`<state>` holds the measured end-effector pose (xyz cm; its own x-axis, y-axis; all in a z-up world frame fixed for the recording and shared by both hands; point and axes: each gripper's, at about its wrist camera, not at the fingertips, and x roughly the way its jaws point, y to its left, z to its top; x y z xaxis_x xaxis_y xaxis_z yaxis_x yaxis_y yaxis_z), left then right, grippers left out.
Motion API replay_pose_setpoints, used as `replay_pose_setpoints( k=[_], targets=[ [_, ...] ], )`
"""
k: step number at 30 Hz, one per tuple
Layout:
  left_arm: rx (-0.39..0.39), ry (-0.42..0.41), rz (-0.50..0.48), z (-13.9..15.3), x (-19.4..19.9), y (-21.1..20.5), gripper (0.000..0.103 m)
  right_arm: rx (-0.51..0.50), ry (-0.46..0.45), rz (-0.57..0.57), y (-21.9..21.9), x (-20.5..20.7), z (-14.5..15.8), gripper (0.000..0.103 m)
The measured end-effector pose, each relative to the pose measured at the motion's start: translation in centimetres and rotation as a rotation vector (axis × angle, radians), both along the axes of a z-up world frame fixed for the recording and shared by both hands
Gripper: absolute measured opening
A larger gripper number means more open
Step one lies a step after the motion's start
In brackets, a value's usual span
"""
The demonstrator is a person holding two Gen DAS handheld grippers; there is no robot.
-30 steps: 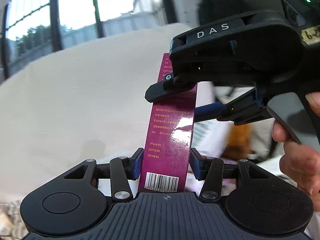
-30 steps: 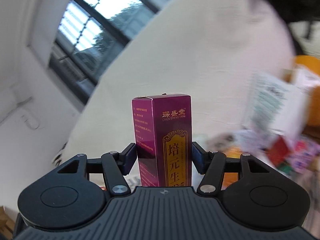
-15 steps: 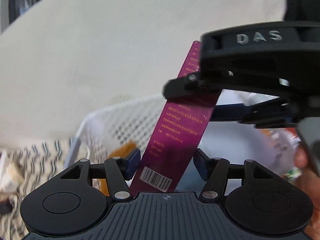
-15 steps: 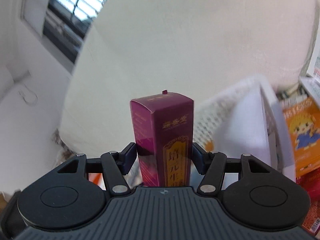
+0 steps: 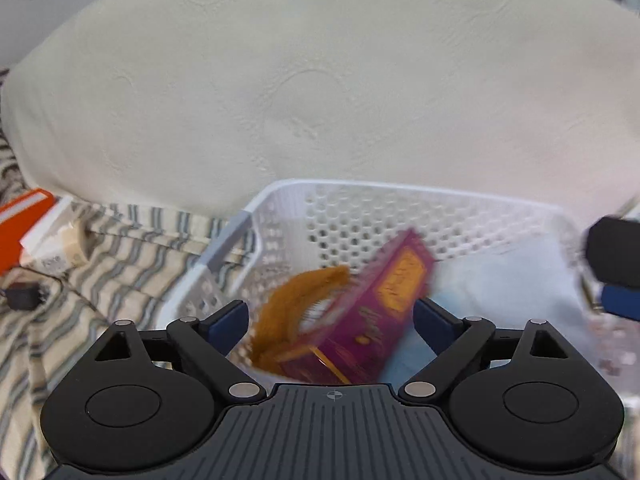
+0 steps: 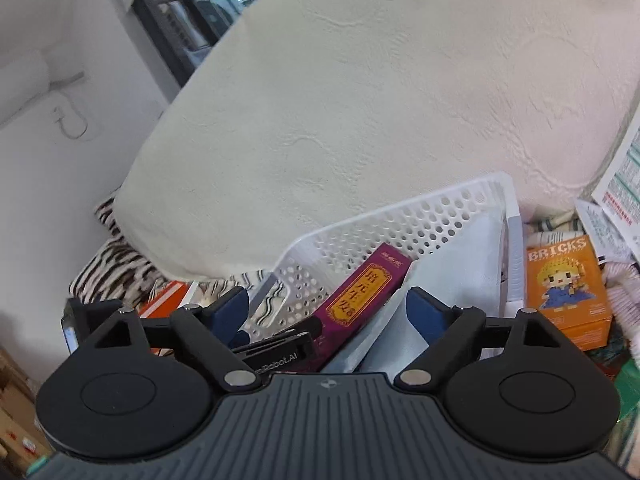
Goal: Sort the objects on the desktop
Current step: 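Carry the purple box over the basket and open both grippers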
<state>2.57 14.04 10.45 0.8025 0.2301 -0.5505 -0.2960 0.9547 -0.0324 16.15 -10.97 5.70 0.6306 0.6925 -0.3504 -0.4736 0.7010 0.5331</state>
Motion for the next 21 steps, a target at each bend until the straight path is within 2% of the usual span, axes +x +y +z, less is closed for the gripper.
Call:
replay_pose_setpoints(
  k=[5, 7, 11, 14, 21],
  targets=[
    [-0.047, -0.044, -0.04, 1.4, -3.1, -2.5, 0.101, -0.113, -0.109, -0.034, -1.1, -3.0, 0.6, 0.092],
    [-0.038, -0.073, -0.04, 1.5, -4.7, -3.8, 0.103, -0.187, -0.187, -0.078, -1.9, -4.9, 0.7, 0.097],
    [0.002, -0.112, -0.029, 1.3, -7.4, -6.4, 0.103, -0.337, -0.321, -0.185, -3.3, -8.6, 0.3, 0.101],
    [0.003, -0.115, -0.025, 0.8, -8.8, -7.2, 0.103, -0.405, -0.323, -0.225, -3.5, -9.5, -0.8, 0.101],
    [-0.002, -0.081, 0.02, -0.3, -10.7, -6.2, 0.103, -0.446, -0.31, -0.264, -2.1, -10.8, -3.2, 0.101]
  ],
)
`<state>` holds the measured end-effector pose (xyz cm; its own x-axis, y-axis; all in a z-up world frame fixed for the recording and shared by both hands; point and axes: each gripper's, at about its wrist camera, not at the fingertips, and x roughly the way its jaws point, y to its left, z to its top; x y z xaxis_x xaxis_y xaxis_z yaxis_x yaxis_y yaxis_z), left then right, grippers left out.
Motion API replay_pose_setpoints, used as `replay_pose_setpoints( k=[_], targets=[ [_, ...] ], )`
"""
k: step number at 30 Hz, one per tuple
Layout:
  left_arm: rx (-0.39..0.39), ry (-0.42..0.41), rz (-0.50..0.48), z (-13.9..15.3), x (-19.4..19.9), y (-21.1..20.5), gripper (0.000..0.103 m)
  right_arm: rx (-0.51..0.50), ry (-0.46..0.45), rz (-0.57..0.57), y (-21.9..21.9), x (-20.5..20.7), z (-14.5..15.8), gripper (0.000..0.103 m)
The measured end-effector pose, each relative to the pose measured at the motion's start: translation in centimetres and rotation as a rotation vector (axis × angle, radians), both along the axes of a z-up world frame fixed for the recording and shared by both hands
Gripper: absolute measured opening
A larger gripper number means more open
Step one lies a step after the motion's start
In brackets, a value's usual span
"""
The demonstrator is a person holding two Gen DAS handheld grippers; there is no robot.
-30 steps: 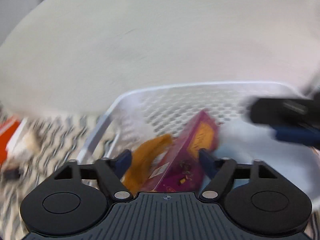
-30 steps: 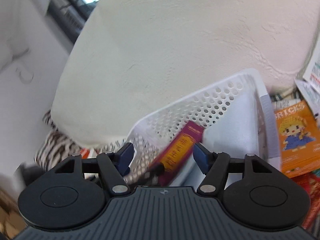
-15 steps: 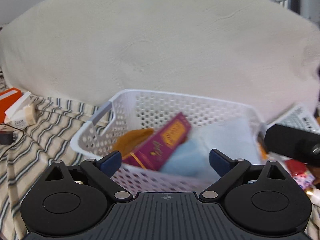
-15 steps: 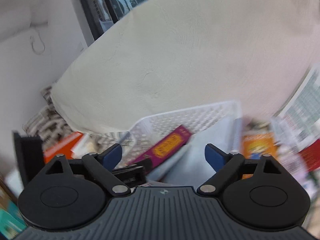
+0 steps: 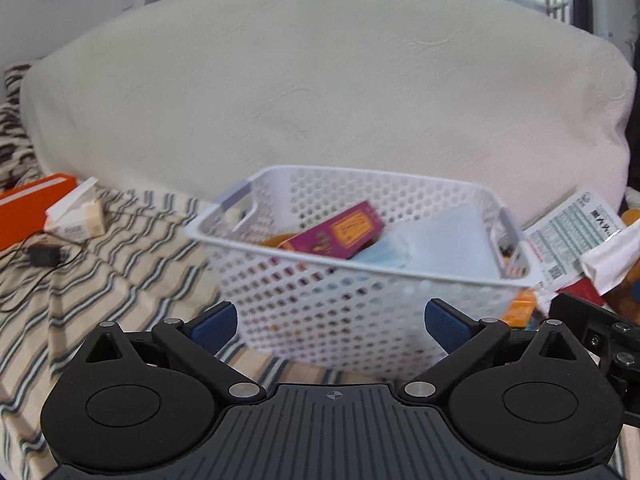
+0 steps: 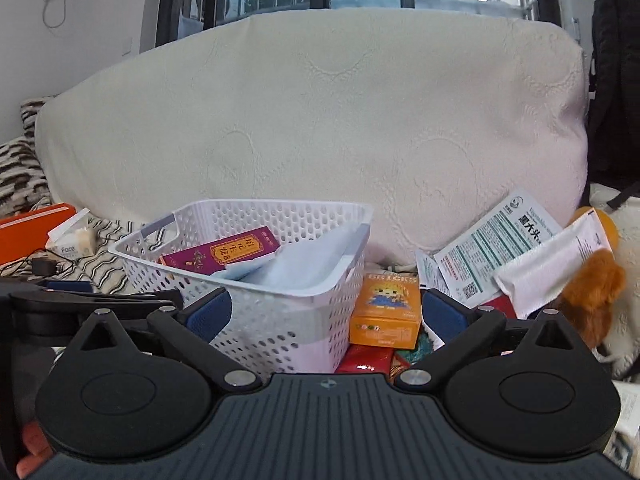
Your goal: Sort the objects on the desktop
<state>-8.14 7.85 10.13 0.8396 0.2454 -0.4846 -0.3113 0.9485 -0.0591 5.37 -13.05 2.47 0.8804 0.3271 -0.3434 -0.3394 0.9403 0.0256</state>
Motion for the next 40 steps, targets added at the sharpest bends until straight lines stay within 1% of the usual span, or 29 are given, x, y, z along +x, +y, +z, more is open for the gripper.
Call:
replay_pose_setpoints(
  k=[5, 10, 13, 15, 18, 22, 27, 33, 40],
  targets=[
    [-0.014, 0.018, 0.03, -0.6, -0.8, 1.8, 0.103, 0.016, 0.016, -0.027, 1.7, -0.4, -0.6, 0.101],
    [-0.019, 0.032, 0.037, -1.2, -1.0, 3.4, 0.103, -0.008, 0.041, -0.068, 3.9, -0.2, -1.6, 0.101],
    [-0.007, 0.052, 0.055, -1.6, -0.8, 4.4, 0.103, -0.025, 0.038, -0.081, 5.2, -0.1, -2.0, 0.101],
    [-0.016, 0.056, 0.067, -1.8, -0.9, 5.2, 0.103, -0.041, 0.036, -0.088, 6.1, 0.1, -2.2, 0.101],
    [-0.039, 0.053, 0.077, -2.0, -1.0, 6.5, 0.103, -0.039, 0.04, -0.1, 7.0, 0.5, -2.3, 0.101],
    [-0.037, 0.059, 0.095, -2.2, -0.7, 7.7, 0.103, -0.036, 0.058, -0.106, 8.1, 1.4, -2.5, 0.101],
    [-0.041, 0.065, 0.091, -2.7, -0.4, 9.0, 0.103, -0.028, 0.089, -0.098, 8.9, 2.1, -3.1, 0.101],
    [0.011, 0.067, 0.108, -3.2, -0.3, 8.9, 0.103, -0.036, 0.107, -0.104, 9.5, 2.4, -3.6, 0.101],
    [-0.02, 0.062, 0.074, -2.8, -0.1, 9.2, 0.103, -0.029, 0.096, -0.113, 9.2, 2.4, -3.4, 0.101]
  ],
)
